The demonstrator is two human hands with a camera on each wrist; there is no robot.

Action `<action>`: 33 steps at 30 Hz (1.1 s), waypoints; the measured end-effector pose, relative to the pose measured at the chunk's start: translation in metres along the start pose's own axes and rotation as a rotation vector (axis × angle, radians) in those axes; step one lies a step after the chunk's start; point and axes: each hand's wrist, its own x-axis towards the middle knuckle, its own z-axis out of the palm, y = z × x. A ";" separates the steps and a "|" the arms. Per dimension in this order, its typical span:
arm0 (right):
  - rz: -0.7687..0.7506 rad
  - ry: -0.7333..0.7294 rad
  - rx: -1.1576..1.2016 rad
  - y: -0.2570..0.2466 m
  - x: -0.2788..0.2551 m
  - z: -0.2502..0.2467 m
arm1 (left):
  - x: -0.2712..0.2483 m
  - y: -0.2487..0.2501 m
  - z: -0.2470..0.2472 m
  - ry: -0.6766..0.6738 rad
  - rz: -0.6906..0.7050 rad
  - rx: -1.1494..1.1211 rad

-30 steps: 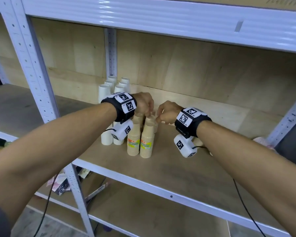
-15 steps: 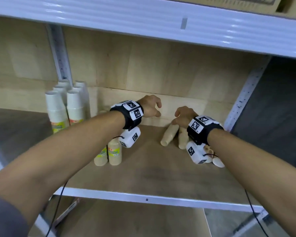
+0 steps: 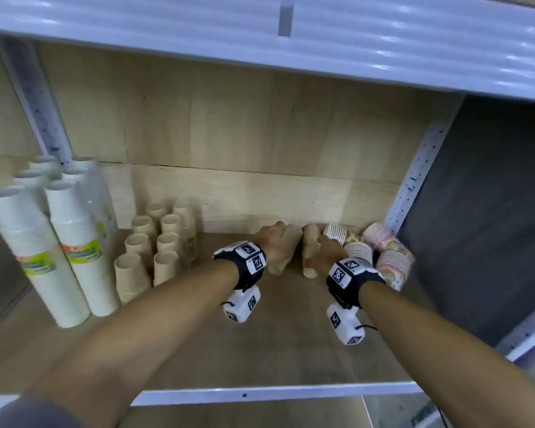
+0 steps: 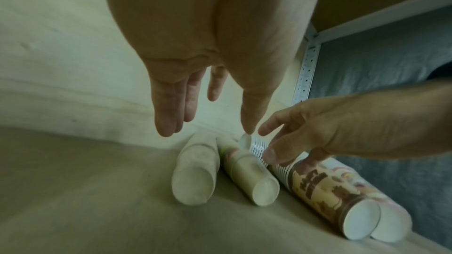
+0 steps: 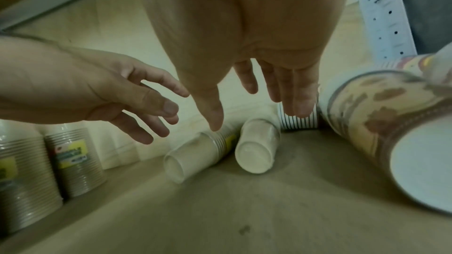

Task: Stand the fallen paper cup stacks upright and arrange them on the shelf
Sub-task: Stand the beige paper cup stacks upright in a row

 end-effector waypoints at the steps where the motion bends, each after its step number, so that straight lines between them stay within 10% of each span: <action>1: 0.009 0.000 -0.002 0.002 0.005 0.005 | -0.001 0.000 0.001 -0.011 0.001 0.001; 33: 0.020 0.123 -0.077 -0.006 -0.008 0.016 | 0.000 -0.019 0.022 0.059 -0.048 -0.049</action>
